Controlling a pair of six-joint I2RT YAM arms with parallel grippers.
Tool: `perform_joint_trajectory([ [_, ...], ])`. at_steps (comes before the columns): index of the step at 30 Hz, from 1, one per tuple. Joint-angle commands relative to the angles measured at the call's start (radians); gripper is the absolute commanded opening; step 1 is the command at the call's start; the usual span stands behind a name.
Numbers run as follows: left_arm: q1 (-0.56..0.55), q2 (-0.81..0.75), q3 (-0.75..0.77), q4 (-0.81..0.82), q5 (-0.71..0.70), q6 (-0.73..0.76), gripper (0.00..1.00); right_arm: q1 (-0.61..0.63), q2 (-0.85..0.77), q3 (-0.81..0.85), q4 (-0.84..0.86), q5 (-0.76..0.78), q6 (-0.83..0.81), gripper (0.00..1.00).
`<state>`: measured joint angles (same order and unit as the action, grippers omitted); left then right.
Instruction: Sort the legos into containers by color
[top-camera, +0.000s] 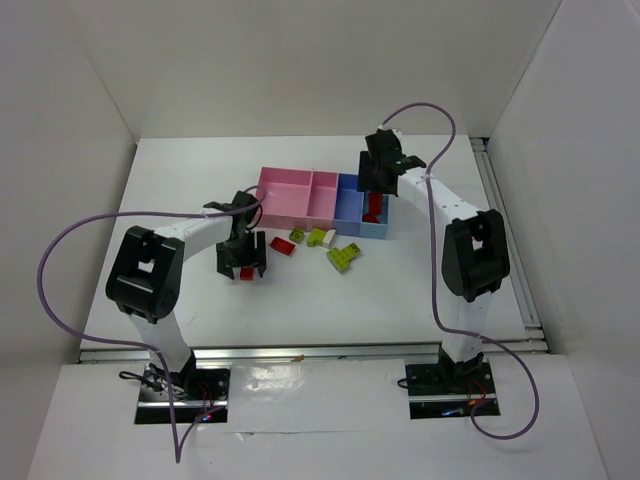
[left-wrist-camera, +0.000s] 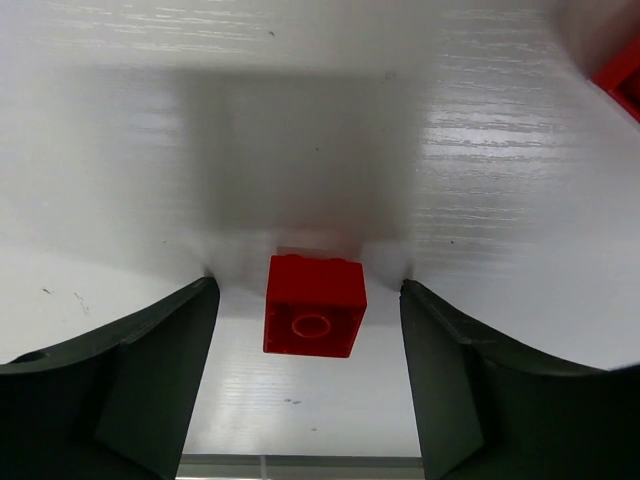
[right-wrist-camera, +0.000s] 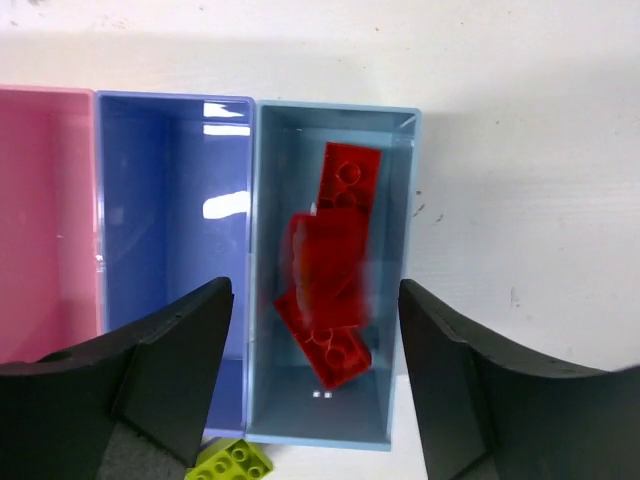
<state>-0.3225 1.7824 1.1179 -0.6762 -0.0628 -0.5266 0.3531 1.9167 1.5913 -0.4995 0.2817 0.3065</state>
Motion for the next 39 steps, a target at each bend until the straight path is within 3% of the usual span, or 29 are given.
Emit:
perform_joint_trajectory([
  [1, -0.004, 0.031, -0.004, 0.044, 0.0, 0.008, 0.83, 0.003, 0.002, 0.029, -0.013, 0.04, 0.017, 0.76],
  [3, -0.004, 0.031, -0.004, 0.044, 0.0, 0.008, 0.75, 0.003, 0.002, 0.038, -0.027, 0.065, 0.017, 0.8],
  [4, -0.004, 0.031, -0.004, 0.044, 0.01, 0.008, 0.64, 0.003, 0.002, 0.038, -0.027, 0.065, 0.017, 0.8],
  [7, -0.004, 0.011, -0.004, 0.044, 0.011, -0.001, 0.57, 0.003, -0.031, 0.038, -0.036, 0.088, 0.017, 0.81],
  [8, -0.004, 0.011, -0.004, 0.044, 0.011, -0.001, 0.45, 0.003, -0.053, 0.038, -0.036, 0.088, 0.026, 0.81],
  [11, -0.004, -0.015, 0.036, 0.007, 0.011, -0.001, 0.23, 0.003, -0.103, 0.029, -0.036, 0.099, 0.026, 0.81],
  [12, -0.015, -0.015, 0.064, -0.02, 0.011, -0.001, 0.09, 0.003, -0.117, 0.029, -0.036, 0.108, 0.026, 0.81],
  [14, -0.029, -0.044, 0.103, -0.051, 0.011, 0.013, 0.01, -0.009, -0.165, 0.007, -0.047, 0.117, 0.026, 0.81],
  [21, -0.161, -0.022, 0.405, -0.114, 0.09, 0.004, 0.0, -0.094, -0.344, -0.096, -0.077, 0.048, 0.057, 0.81],
  [29, -0.231, 0.352, 1.001, -0.158, 0.25, -0.038, 0.0, -0.131, -0.522, -0.214, -0.155, 0.019, 0.094, 0.81],
  [32, -0.259, 0.442, 1.159, -0.134, 0.311, -0.05, 0.0, -0.14, -0.564, -0.225, -0.204, 0.04, 0.103, 0.81],
  [39, -0.268, 0.574, 1.214, 0.097, 0.382, -0.16, 0.02, -0.215, -0.619, -0.244, -0.261, 0.07, 0.103, 0.81],
])
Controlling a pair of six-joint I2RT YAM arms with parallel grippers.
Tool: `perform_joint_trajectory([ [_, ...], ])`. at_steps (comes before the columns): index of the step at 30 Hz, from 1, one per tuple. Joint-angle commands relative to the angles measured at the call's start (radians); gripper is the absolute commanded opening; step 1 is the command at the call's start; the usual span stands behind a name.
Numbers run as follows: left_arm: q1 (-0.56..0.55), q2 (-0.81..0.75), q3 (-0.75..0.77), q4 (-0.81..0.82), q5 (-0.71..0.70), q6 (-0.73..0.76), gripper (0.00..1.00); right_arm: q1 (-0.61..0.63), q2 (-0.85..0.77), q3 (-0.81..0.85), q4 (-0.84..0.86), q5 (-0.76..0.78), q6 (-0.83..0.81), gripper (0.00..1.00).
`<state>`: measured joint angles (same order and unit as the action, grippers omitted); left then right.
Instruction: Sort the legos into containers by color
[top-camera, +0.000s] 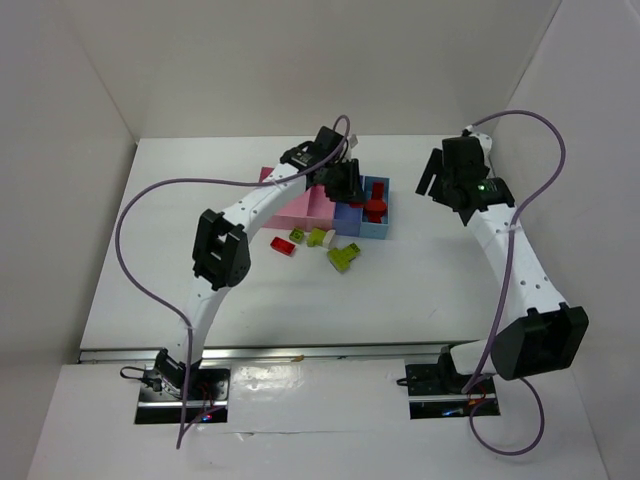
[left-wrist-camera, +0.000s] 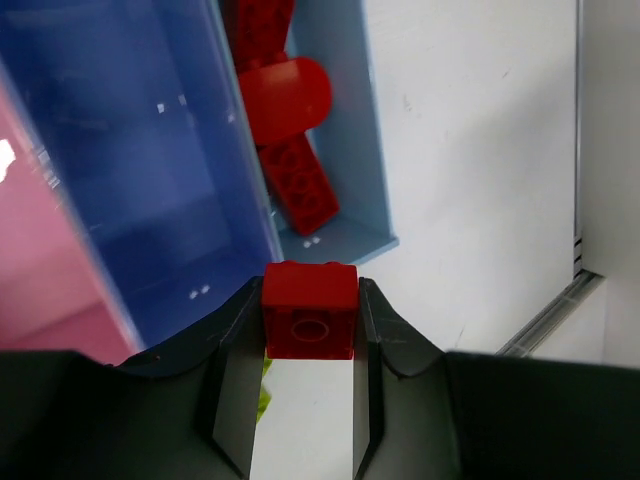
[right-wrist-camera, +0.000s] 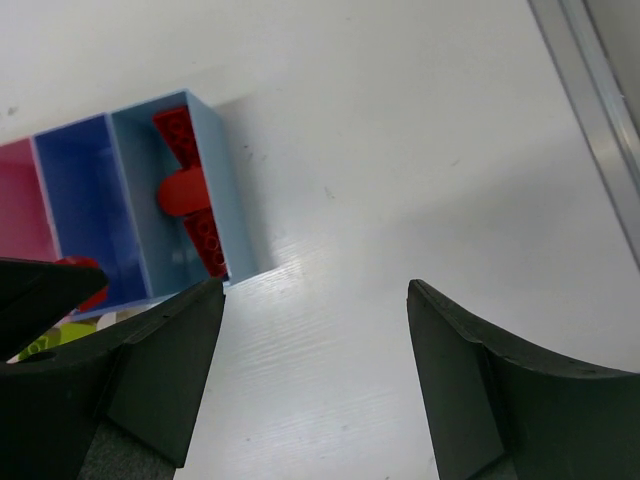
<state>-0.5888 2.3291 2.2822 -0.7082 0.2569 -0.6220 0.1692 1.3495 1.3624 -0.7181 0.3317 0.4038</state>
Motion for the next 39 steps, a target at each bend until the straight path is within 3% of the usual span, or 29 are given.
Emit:
perform_joint_trajectory([
  [1, -0.012, 0.036, 0.049, 0.151, 0.062, -0.065, 0.04, -0.043, -0.061, -0.016, -0.043, 0.02, 0.006, 0.81],
  [6, -0.022, 0.114, 0.109, 0.213, 0.039, -0.11, 0.12, -0.065, -0.079, -0.016, -0.063, 0.0, -0.014, 0.81],
  [9, -0.031, 0.154, 0.146, 0.257, 0.039, -0.136, 0.24, -0.076, -0.089, -0.016, -0.073, 0.0, -0.023, 0.81],
  [10, -0.031, 0.165, 0.158, 0.257, 0.039, -0.136, 0.34, -0.076, -0.089, -0.016, -0.073, 0.0, -0.023, 0.81],
  [11, -0.031, 0.176, 0.158, 0.257, 0.039, -0.136, 0.63, -0.085, -0.099, -0.016, -0.084, 0.0, -0.032, 0.81],
  [15, -0.031, 0.173, 0.146, 0.317, 0.091, -0.145, 0.97, -0.094, -0.108, -0.005, -0.107, 0.01, -0.033, 0.81],
  [18, -0.051, 0.124, 0.128, 0.329, 0.104, -0.114, 0.98, -0.094, -0.119, -0.017, -0.098, 0.01, -0.042, 0.81],
  [22, -0.072, -0.038, 0.002, 0.319, 0.071, -0.03, 0.92, -0.094, -0.119, -0.037, -0.075, -0.025, -0.033, 0.81],
  [27, -0.072, -0.29, -0.347, 0.238, -0.102, 0.085, 0.62, -0.094, -0.11, -0.084, -0.02, -0.072, -0.033, 0.81],
  [29, -0.072, -0.365, -0.508, 0.199, -0.231, 0.129, 0.62, -0.094, -0.101, -0.094, -0.008, -0.088, -0.023, 0.81],
  [30, -0.072, -0.437, -0.562, 0.185, -0.264, 0.145, 0.68, -0.094, -0.101, -0.094, -0.007, -0.098, -0.023, 0.81],
  [31, -0.072, -0.473, -0.619, 0.185, -0.293, 0.157, 0.82, -0.094, -0.09, -0.103, 0.002, -0.111, -0.023, 0.81],
  [34, -0.072, -0.56, -0.803, 0.164, -0.39, 0.18, 0.95, -0.094, -0.069, -0.103, 0.026, -0.132, -0.023, 0.81],
  [37, -0.062, -0.56, -0.889, 0.092, -0.493, 0.125, 0.97, -0.094, -0.053, -0.103, 0.035, -0.141, -0.023, 0.81],
  [39, -0.039, -0.571, -0.934, 0.064, -0.501, -0.008, 0.93, -0.083, -0.044, -0.103, 0.049, -0.141, -0.023, 0.81],
])
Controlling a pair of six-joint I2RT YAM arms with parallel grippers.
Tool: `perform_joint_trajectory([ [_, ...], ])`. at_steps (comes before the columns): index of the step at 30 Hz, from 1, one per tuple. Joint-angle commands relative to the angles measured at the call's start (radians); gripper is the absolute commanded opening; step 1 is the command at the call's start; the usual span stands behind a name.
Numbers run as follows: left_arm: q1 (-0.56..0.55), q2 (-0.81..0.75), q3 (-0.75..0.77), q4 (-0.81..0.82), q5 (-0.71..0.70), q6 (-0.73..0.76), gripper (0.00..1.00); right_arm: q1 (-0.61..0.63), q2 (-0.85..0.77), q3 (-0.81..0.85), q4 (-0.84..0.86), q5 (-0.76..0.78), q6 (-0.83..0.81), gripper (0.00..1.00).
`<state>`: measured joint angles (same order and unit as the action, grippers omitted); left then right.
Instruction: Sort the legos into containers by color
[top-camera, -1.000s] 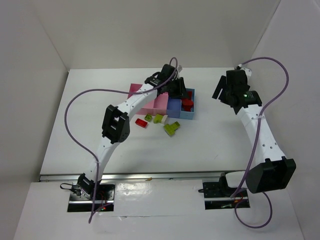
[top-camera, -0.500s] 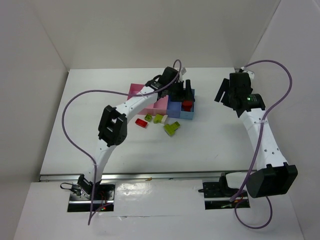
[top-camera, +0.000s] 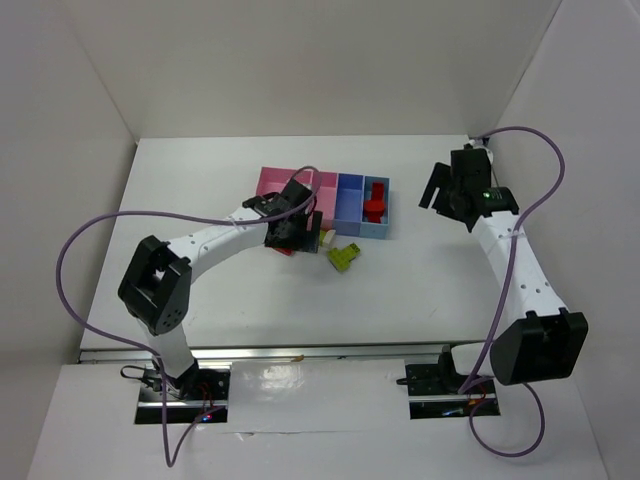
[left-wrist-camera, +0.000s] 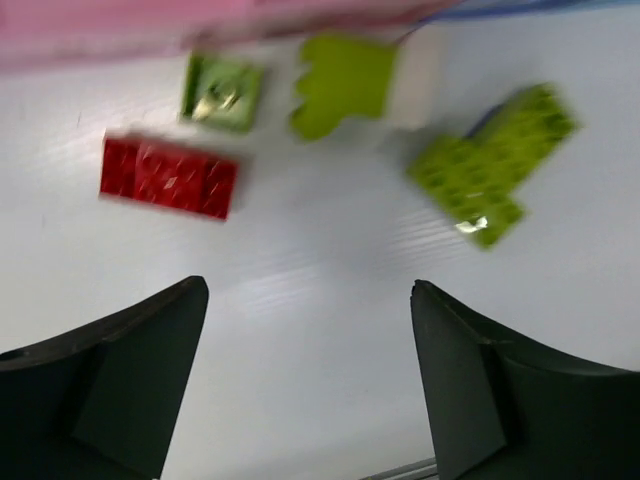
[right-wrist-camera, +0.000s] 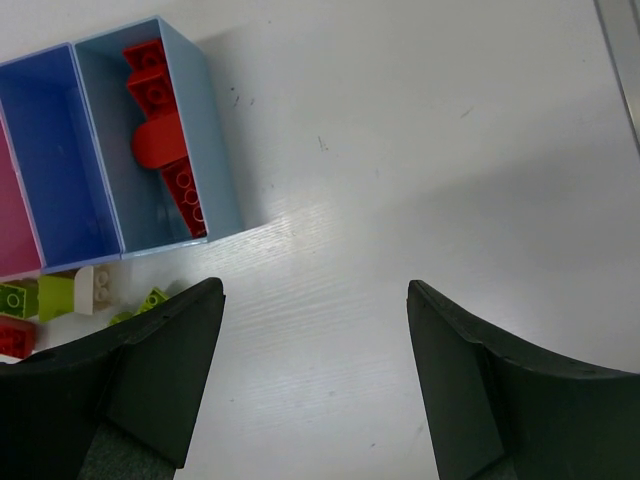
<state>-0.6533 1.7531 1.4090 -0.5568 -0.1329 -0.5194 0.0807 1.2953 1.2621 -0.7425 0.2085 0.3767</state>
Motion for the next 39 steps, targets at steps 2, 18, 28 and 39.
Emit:
perform_joint_trajectory([
  [2, 0.044, -0.013, -0.1, -0.088, -0.097, -0.198, 0.9, 0.014, 0.021, -0.003, 0.074, -0.027, 0.004, 0.81],
  [18, 0.122, 0.143, -0.027, -0.127, -0.188, -0.659, 0.87, 0.042, 0.03, 0.006, 0.052, -0.027, -0.015, 0.81],
  [28, 0.153, 0.197, 0.025, -0.117, -0.197, -0.692, 0.86, 0.051, 0.048, 0.006, 0.042, -0.037, -0.025, 0.81],
  [39, 0.153, 0.232, 0.005, -0.13, -0.197, -0.702, 0.75, 0.06, 0.067, 0.016, 0.032, -0.037, -0.025, 0.81],
])
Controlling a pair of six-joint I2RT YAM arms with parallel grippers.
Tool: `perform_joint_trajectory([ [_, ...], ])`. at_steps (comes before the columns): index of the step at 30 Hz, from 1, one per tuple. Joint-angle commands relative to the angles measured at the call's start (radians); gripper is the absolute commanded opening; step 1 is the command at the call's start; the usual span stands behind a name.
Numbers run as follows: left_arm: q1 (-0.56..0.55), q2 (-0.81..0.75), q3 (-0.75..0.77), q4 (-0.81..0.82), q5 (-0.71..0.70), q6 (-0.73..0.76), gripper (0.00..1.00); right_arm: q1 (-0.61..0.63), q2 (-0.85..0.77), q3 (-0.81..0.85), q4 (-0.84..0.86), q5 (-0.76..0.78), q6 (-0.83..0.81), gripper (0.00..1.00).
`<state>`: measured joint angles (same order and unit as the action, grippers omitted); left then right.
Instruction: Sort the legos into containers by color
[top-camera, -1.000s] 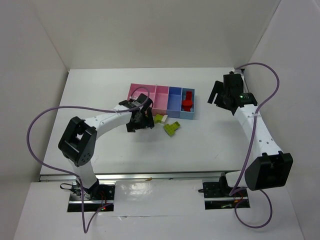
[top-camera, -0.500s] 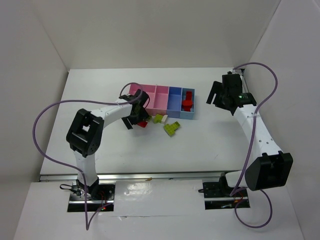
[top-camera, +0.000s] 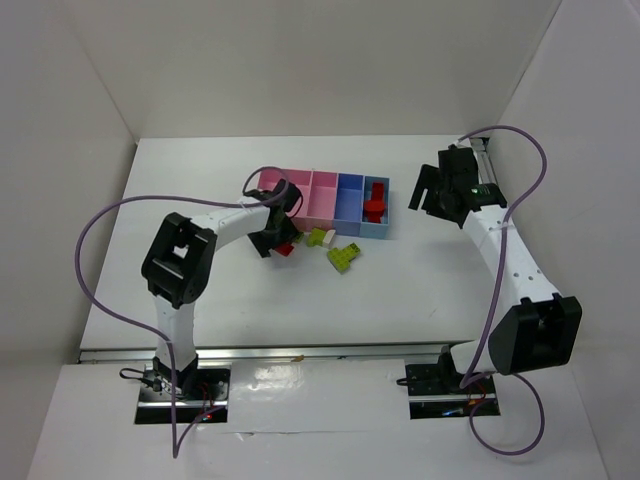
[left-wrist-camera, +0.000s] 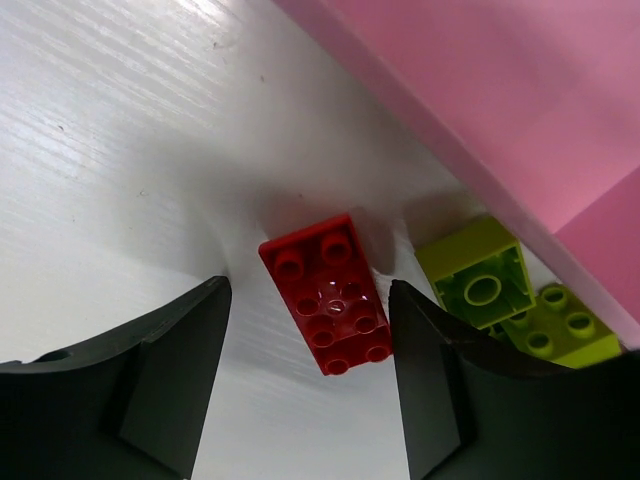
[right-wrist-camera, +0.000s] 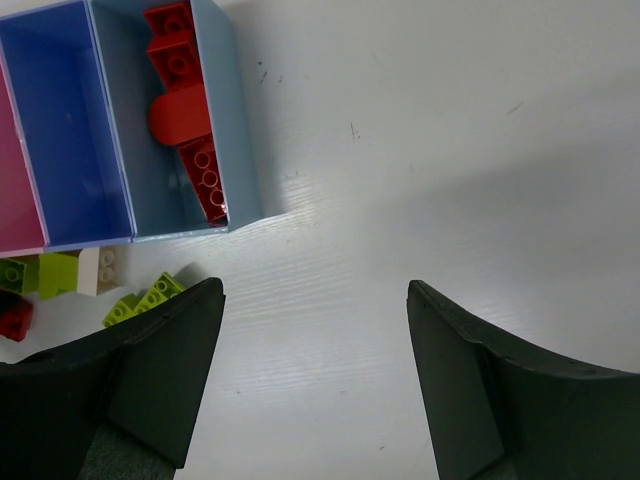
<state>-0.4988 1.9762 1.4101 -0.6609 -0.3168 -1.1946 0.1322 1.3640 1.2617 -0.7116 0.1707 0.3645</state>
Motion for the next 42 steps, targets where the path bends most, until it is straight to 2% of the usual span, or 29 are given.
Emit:
perform_joint_trajectory([
  [1, -0.001, -0.008, -0.02, -0.026, -0.013, -0.026, 0.75, 0.009, -0.002, 0.016, 0.001, 0.001, -0.013, 0.81],
  [3, -0.001, -0.029, -0.042, -0.026, -0.013, -0.026, 0.75, 0.009, -0.002, 0.007, 0.001, 0.001, -0.013, 0.81],
  [5, -0.001, -0.03, -0.06, -0.026, -0.013, -0.026, 0.68, 0.009, -0.002, 0.007, 0.011, 0.001, -0.013, 0.81],
  [8, -0.001, -0.039, -0.069, -0.026, -0.013, 0.007, 0.67, 0.018, 0.007, -0.002, 0.011, 0.001, -0.013, 0.81],
  [10, -0.001, -0.039, -0.069, -0.026, -0.013, 0.033, 0.56, 0.018, 0.007, -0.002, 0.02, 0.001, -0.013, 0.81],
  [15, -0.079, -0.118, -0.037, -0.046, -0.007, 0.211, 0.49, 0.018, 0.007, -0.002, 0.02, 0.001, -0.013, 0.81],
  [17, -0.148, -0.132, 0.025, -0.071, 0.005, 0.303, 0.4, 0.018, -0.002, -0.011, 0.029, 0.001, -0.013, 0.81],
  [19, -0.223, -0.142, 0.075, -0.071, 0.005, 0.37, 0.4, 0.018, -0.011, -0.025, 0.04, 0.012, -0.013, 0.81],
  [22, -0.262, -0.132, 0.193, -0.045, 0.061, 0.502, 0.43, 0.018, -0.011, -0.039, 0.055, 0.012, -0.004, 0.81],
  [25, -0.262, -0.085, 0.295, 0.009, 0.148, 0.622, 0.44, 0.018, -0.022, -0.03, 0.044, 0.012, 0.007, 0.81],
  [30, -0.262, 0.09, 0.51, 0.032, 0.291, 0.762, 0.46, 0.018, -0.15, -0.085, 0.086, 0.073, 0.046, 0.81],
  [33, -0.253, 0.182, 0.668, 0.032, 0.358, 0.802, 0.47, 0.018, -0.219, -0.116, 0.104, 0.095, 0.073, 0.81],
  [34, -0.253, 0.247, 0.758, 0.032, 0.386, 0.802, 0.47, 0.018, -0.229, -0.116, 0.104, 0.095, 0.073, 0.81],
  [37, -0.235, 0.328, 0.896, 0.027, 0.409, 0.767, 0.48, 0.018, -0.24, -0.107, 0.072, 0.095, 0.073, 0.81],
  [40, -0.224, 0.392, 0.949, 0.05, 0.418, 0.73, 0.51, 0.018, -0.24, -0.097, 0.044, 0.096, 0.073, 0.81],
  [42, -0.21, 0.401, 0.923, 0.122, 0.452, 0.701, 0.51, 0.018, -0.24, -0.107, 0.044, 0.105, 0.073, 0.81],
])
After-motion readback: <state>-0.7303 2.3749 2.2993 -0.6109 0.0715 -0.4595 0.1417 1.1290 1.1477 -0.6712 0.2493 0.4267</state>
